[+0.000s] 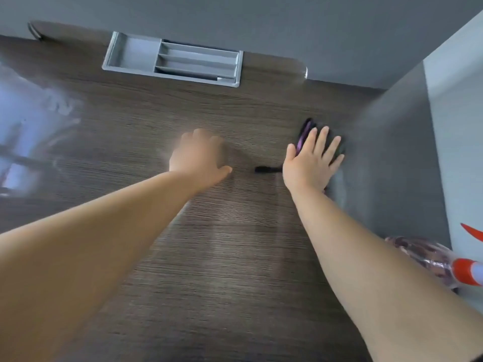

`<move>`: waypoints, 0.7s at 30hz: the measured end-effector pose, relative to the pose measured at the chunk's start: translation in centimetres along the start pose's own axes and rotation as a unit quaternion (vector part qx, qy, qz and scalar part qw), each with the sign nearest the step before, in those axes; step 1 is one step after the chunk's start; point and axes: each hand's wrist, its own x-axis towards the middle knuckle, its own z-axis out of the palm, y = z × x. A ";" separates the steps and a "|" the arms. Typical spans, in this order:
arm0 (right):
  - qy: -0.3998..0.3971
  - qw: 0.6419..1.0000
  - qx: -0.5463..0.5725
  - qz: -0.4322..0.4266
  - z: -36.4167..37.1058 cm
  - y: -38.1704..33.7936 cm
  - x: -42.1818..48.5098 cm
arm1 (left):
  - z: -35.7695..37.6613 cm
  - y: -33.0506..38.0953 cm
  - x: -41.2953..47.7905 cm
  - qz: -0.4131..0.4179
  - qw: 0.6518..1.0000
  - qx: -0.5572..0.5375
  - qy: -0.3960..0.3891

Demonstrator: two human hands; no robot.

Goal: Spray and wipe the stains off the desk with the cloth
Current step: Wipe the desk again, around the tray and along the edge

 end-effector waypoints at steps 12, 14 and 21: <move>0.003 1.000 0.014 0.025 -0.5 -1.0 4.7 | 0.0 -0.5 3.3 -0.043 0.989 0.078 -0.116; -0.001 0.997 -0.008 -0.081 -0.1 -3.4 3.5 | -0.1 -0.4 3.4 -0.045 0.988 0.084 -0.119; 0.004 0.967 -0.036 -0.251 -0.8 0.3 8.3 | 0.0 -0.5 3.5 -0.040 0.987 0.092 -0.126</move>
